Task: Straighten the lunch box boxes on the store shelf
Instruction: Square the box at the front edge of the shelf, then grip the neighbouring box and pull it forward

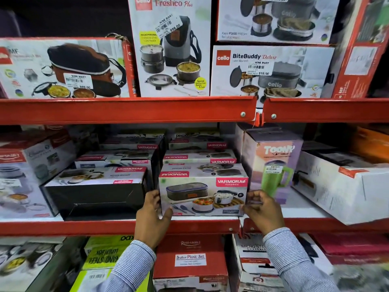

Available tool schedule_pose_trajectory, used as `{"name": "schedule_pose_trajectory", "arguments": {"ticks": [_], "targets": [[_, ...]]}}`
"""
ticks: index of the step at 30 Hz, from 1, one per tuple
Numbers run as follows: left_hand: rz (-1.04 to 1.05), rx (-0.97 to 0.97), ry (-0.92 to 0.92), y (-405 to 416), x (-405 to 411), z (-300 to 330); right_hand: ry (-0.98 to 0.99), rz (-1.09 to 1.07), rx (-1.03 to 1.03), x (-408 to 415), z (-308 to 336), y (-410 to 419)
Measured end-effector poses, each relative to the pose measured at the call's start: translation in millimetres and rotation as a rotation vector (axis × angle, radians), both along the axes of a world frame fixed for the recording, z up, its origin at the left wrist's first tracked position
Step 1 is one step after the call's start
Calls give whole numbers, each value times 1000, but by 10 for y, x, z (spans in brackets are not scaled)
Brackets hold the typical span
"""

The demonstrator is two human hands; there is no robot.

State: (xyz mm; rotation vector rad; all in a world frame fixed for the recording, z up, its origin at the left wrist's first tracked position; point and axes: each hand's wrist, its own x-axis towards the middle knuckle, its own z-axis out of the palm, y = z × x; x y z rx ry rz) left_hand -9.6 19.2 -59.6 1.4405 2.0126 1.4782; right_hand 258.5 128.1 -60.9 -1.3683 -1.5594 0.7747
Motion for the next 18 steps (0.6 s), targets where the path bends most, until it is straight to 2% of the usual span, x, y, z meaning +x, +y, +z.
{"name": "schedule_pose_trajectory", "arguments": {"ticks": [4, 7, 9, 12, 14, 18], "targets": [[17, 44, 42, -206, -9, 116, -32, -99, 244, -45, 42, -183], [71, 167, 207, -443, -60, 285, -60, -142, 510, -220, 141, -410], [119, 211, 302, -607, -174, 385, -17, -83, 585, -435, 229, -565], [225, 224, 359, -835, -511, 475, 15, 82, 545, -864, 306, -776], [313, 220, 359, -967, -821, 530, 30, 176, 445, -1179, 336, -882], [465, 102, 340, -1076, -1548, 517, 7, 271, 336, -1752, 395, -992]]}}
